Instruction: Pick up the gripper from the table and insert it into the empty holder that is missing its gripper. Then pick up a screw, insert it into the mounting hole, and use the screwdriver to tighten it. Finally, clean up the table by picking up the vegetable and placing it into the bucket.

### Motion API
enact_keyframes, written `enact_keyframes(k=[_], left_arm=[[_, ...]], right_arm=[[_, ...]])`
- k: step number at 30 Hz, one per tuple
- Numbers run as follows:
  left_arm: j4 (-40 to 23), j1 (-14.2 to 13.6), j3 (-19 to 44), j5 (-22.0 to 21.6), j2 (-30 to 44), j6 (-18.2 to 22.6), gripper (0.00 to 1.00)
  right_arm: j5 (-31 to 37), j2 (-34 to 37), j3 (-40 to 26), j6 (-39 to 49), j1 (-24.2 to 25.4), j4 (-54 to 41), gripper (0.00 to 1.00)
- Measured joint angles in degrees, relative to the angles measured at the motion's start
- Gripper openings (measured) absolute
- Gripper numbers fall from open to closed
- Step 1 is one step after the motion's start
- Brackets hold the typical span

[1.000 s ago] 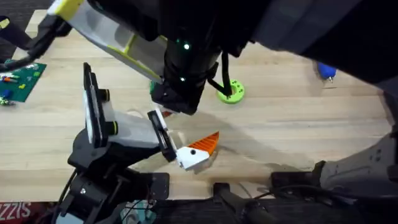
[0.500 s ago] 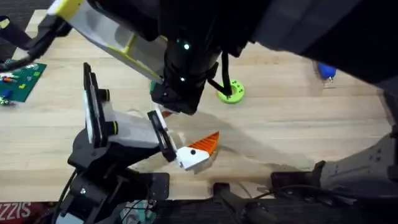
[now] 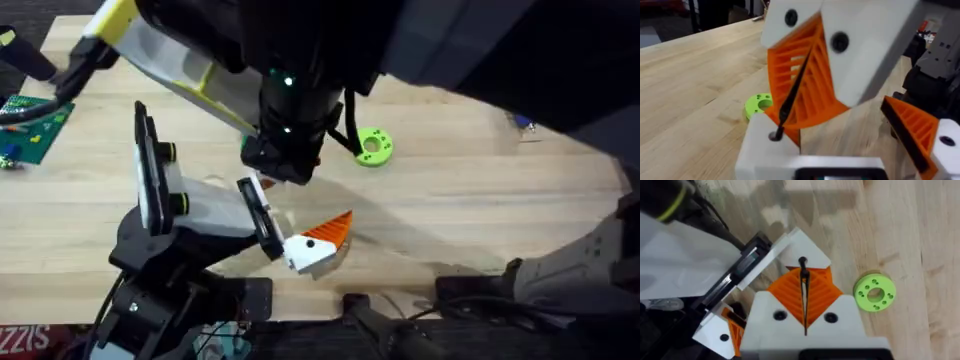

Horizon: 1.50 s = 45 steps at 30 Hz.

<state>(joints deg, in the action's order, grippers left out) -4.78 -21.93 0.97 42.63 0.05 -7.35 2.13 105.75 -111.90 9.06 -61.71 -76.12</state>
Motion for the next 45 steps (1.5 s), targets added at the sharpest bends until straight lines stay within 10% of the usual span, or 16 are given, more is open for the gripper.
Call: enact_keyframes(k=[25,41,45], left_arm=[[0.00,0.00,0.00,0.00,0.00,0.02,0.982],[-0.02,0.00,0.00,-0.08,0.00,-0.02,0.982],[-0.02,0.00,0.00,-0.07,0.00,-0.02,0.982]], right_arm=[[0.02,0.02,-0.02,0.00,-0.85,1.78,0.015],[2.23,-0.02,-0.52,0.57,-0.32,1.09,0.957],[2.64,-0.04,-0.57,0.63,-0.17,1.09,0.993]])
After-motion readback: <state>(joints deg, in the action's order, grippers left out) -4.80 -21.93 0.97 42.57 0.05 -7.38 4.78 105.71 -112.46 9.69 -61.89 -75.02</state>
